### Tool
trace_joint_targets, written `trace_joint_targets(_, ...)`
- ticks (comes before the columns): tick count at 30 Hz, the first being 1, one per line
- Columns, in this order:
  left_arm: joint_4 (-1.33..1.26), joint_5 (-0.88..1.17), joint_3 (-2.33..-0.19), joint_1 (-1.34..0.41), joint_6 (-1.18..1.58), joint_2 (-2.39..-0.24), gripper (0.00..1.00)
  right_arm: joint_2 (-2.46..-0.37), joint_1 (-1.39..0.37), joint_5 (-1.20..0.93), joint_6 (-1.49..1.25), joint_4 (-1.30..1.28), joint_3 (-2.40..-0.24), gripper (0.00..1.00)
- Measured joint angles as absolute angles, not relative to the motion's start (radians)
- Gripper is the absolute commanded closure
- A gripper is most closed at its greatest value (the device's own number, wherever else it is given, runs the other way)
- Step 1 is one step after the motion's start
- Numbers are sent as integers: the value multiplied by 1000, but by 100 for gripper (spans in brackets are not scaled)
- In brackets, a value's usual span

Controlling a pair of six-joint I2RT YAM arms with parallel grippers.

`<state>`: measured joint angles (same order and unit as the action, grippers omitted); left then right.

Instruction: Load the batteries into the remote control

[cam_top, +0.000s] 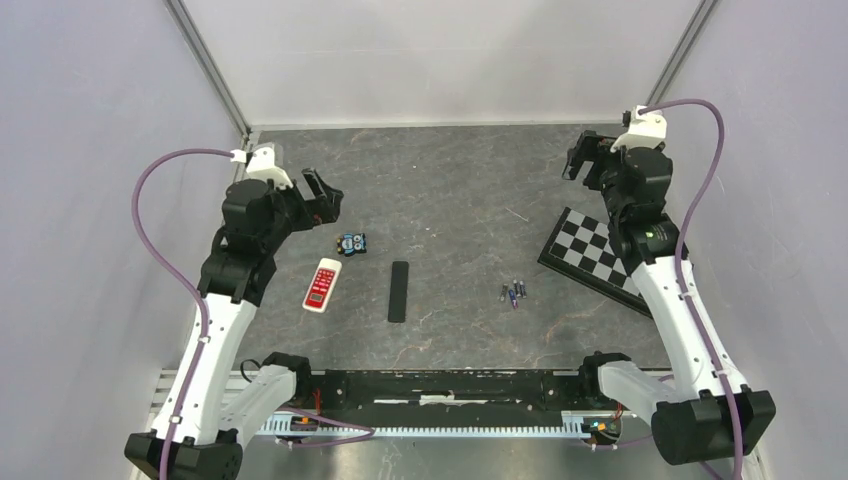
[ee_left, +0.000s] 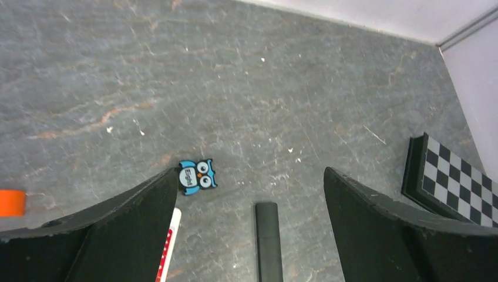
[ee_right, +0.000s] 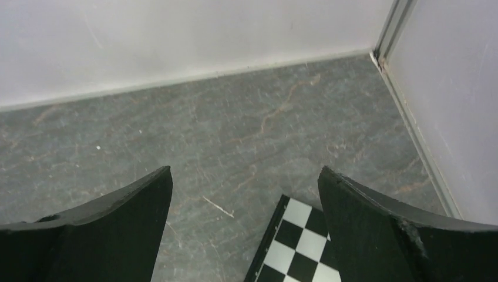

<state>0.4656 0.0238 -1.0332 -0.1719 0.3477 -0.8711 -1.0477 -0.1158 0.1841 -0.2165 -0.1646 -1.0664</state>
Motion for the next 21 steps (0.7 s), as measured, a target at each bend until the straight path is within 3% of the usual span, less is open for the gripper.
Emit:
trace_joint_targets(3, 475, 73, -1006, -171, 379, -871, 0, -1065, -116, 201, -230, -214, -1061, 2)
trace_joint_targets(7, 467, 133, -935, -172, 448, -870, 0, -1116, -116, 155, -257, -263, -1059, 13)
trace_joint_targets(11, 461, 129, -832, -171, 511, -857, 0, -1159, -171, 130, -310, -284, -1038, 8)
trace_joint_targets(14, 439, 158, -770, -171, 513, -831, 0, -1212, -330, 191, -353, -310, -1040, 2)
trace_joint_targets(21, 432, 178, -765, -171, 512, -819, 0, -1431, -748, 305, -467, -340, -1049, 2)
